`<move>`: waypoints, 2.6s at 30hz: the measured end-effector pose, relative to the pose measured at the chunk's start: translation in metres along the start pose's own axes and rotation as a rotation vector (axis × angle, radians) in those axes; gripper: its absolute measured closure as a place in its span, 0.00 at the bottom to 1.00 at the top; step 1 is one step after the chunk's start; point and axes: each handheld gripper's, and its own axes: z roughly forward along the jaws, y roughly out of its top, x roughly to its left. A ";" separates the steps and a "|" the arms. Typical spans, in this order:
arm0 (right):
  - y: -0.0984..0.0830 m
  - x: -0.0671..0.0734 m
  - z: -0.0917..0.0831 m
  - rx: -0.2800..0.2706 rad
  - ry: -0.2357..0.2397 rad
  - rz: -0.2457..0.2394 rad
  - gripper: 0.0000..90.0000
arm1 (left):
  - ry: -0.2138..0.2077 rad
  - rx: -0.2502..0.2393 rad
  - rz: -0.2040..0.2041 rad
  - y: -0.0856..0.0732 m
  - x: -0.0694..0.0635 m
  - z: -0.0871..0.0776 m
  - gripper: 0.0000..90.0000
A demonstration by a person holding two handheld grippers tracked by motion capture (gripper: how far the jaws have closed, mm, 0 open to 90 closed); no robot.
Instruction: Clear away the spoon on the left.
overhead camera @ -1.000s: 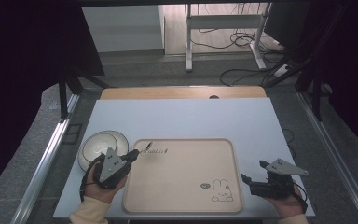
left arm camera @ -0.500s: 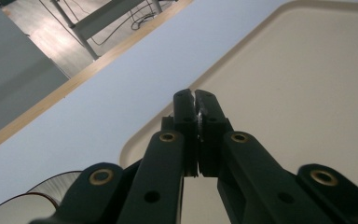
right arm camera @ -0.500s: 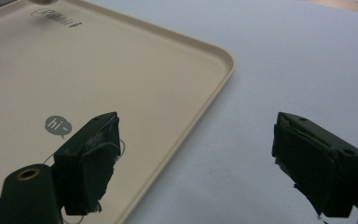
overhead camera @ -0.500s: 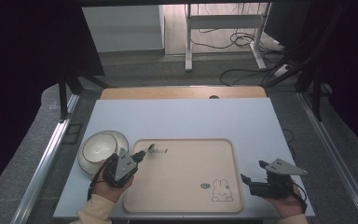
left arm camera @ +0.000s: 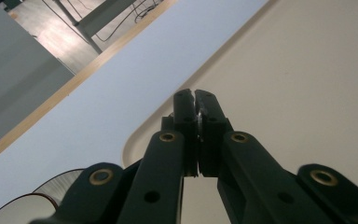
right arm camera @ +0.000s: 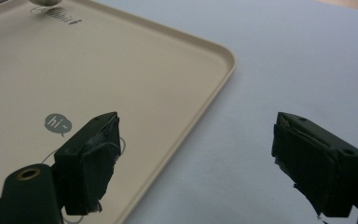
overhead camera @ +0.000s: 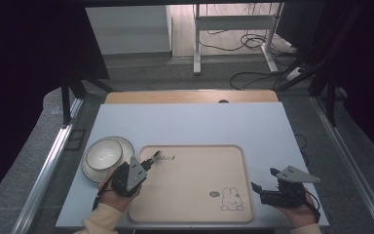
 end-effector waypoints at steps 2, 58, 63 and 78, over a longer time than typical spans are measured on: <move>0.000 0.000 0.000 0.001 0.002 0.000 0.17 | -0.005 0.005 0.006 0.000 -0.001 0.001 0.99; -0.001 0.001 0.001 0.016 0.001 -0.033 0.17 | -0.266 0.279 0.173 -0.011 -0.048 0.030 0.27; -0.001 0.001 0.001 0.014 -0.003 -0.029 0.17 | -0.254 0.249 0.131 -0.008 -0.039 0.025 0.19; -0.001 0.000 0.000 0.013 -0.004 -0.026 0.17 | -0.342 0.193 -0.105 -0.008 -0.011 0.020 0.13</move>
